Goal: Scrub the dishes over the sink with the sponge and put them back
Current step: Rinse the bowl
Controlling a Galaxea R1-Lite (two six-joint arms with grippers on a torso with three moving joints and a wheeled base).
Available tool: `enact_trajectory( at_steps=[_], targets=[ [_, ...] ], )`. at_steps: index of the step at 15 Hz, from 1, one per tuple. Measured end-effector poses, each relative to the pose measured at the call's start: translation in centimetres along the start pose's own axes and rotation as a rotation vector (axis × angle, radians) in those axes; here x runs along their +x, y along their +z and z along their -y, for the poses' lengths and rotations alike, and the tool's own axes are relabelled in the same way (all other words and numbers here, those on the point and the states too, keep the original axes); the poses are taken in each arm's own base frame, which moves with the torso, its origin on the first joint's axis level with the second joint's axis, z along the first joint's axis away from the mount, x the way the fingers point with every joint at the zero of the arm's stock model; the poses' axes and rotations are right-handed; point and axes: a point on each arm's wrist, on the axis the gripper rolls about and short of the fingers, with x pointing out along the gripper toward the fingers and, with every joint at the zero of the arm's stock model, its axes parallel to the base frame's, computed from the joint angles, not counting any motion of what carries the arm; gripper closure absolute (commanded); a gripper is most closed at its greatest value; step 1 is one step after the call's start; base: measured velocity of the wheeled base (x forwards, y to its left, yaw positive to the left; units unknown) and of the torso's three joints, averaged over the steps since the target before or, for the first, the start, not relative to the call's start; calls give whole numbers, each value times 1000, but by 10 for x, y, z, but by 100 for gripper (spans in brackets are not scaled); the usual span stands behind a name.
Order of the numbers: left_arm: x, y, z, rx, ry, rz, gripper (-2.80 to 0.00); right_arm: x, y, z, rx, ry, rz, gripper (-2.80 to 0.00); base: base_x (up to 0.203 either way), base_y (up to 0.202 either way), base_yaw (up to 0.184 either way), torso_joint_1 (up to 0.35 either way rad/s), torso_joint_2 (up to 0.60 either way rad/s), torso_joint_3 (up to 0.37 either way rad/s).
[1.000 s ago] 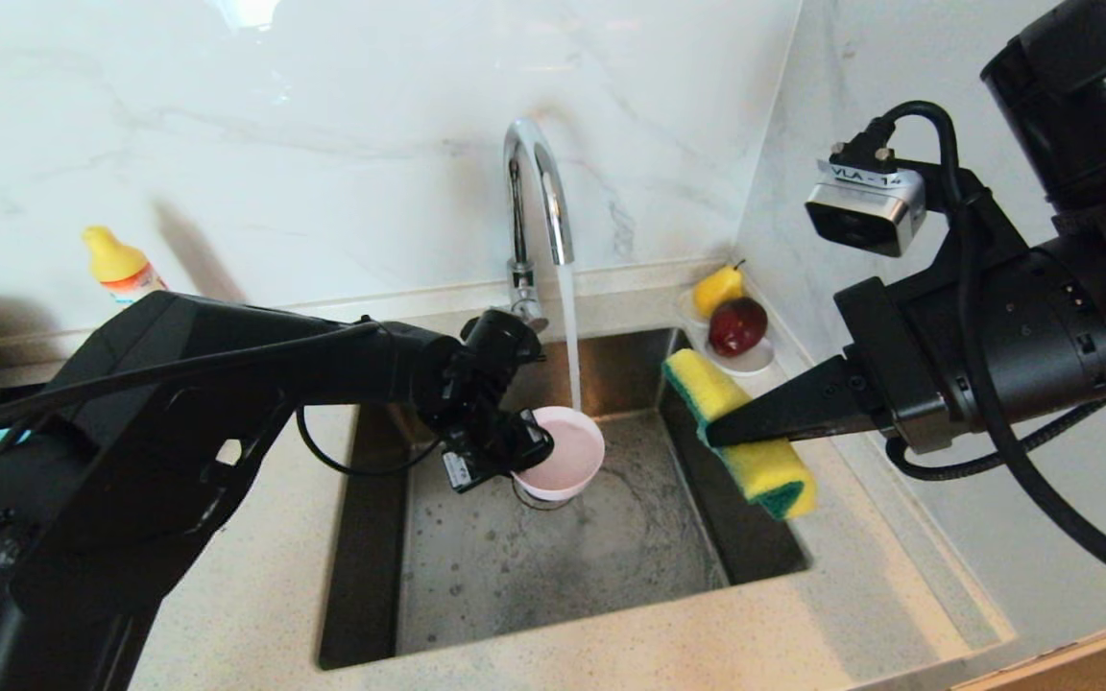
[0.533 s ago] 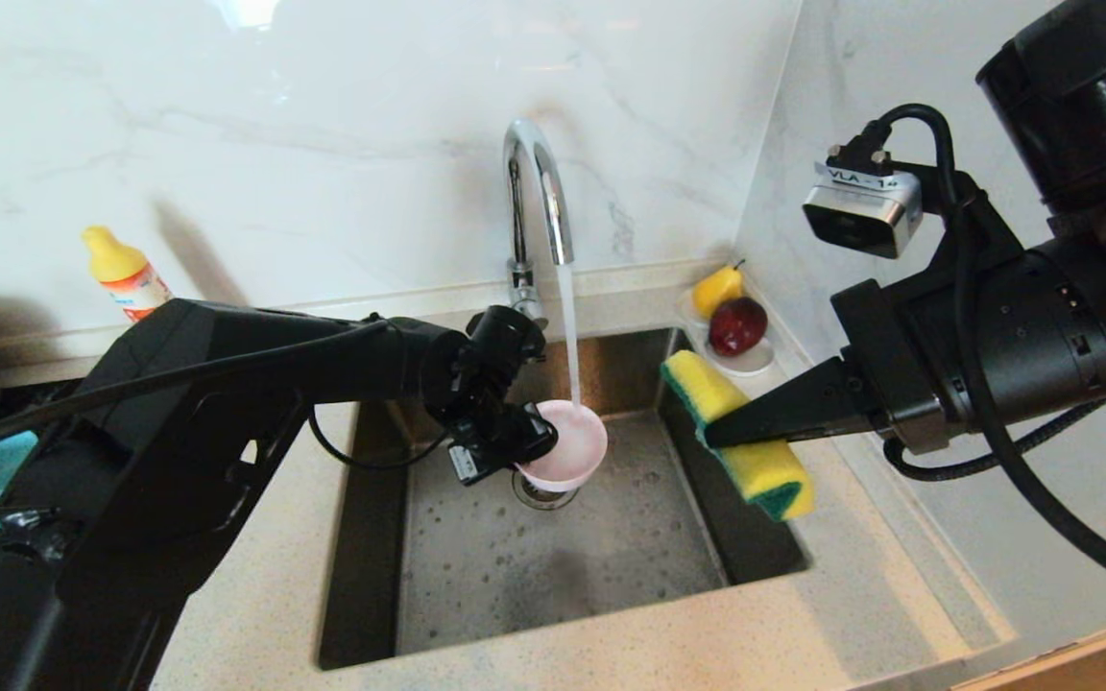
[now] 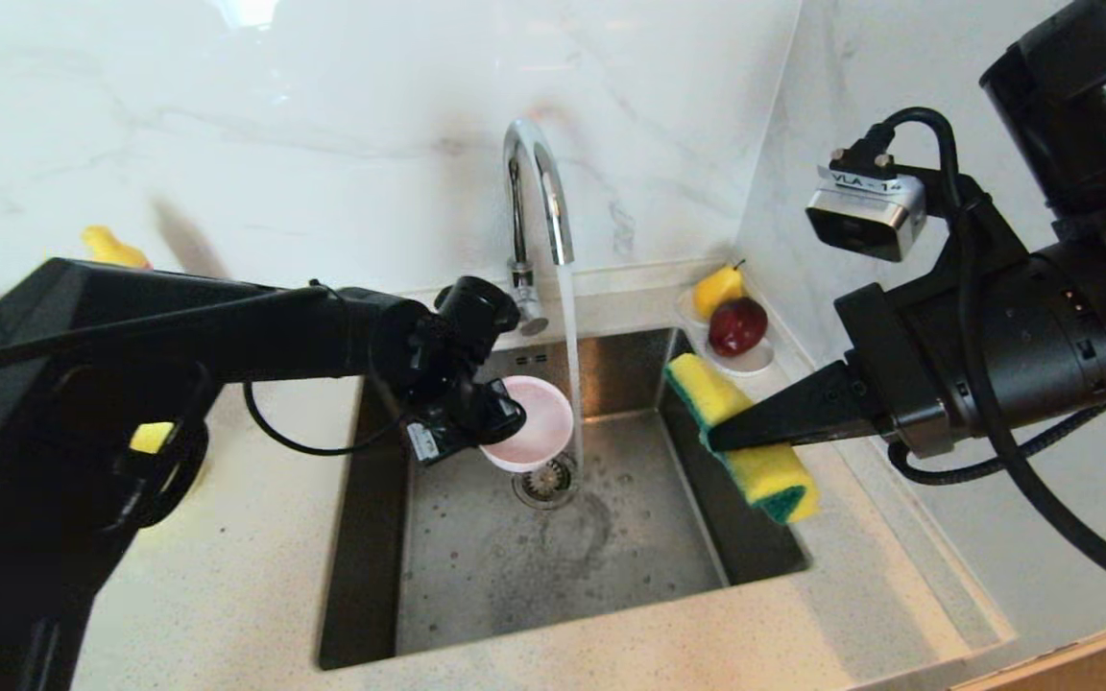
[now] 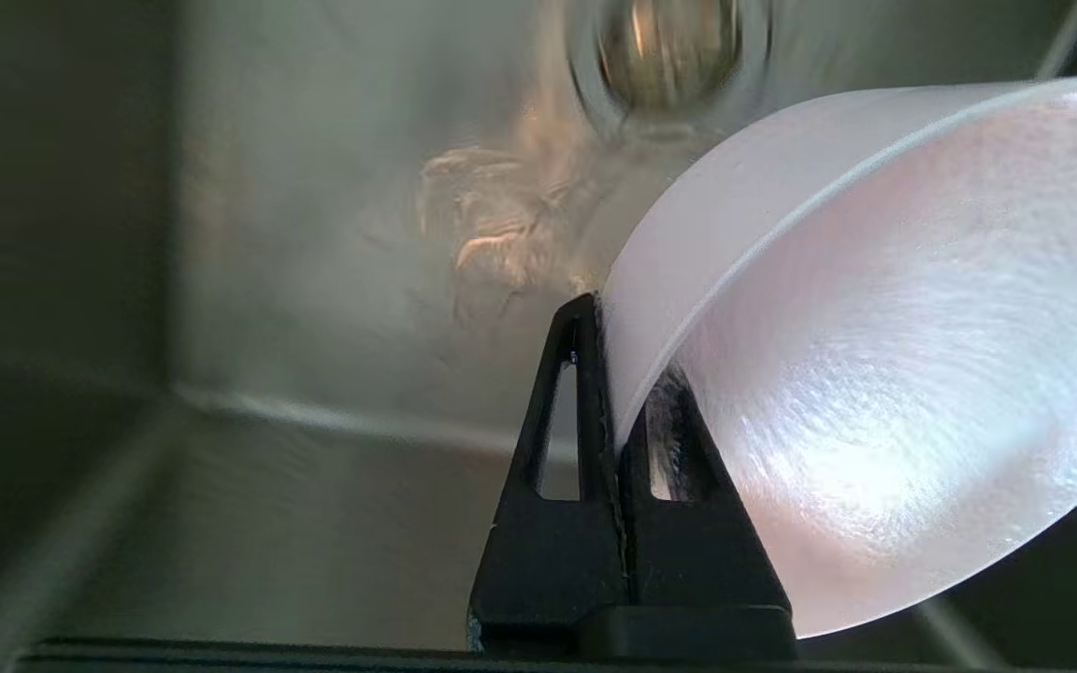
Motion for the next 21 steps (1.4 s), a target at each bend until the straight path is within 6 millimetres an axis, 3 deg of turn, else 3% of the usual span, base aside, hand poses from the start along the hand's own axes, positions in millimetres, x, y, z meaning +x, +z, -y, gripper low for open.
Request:
enact_trajectory(
  at_steps=[3,7,16,21],
  targets=[
    [-39,16,-15,16,78,163,0,1,0,2,7,-6,-2,0,0,0,0,0,0,0],
    [-70,29,-33,8,100,351,0,1,1,7,20,-19,1,0,0,0,0,0,0,0],
    [-147,42,-51,232,-123,965,0,7,-1,13,37,-31,-23,0,0,0,0,0,0,0],
    [-181,38,-62,367,-255,1290,0,7,-1,12,36,-30,-21,0,0,0,0,0,0,0]
  ],
)
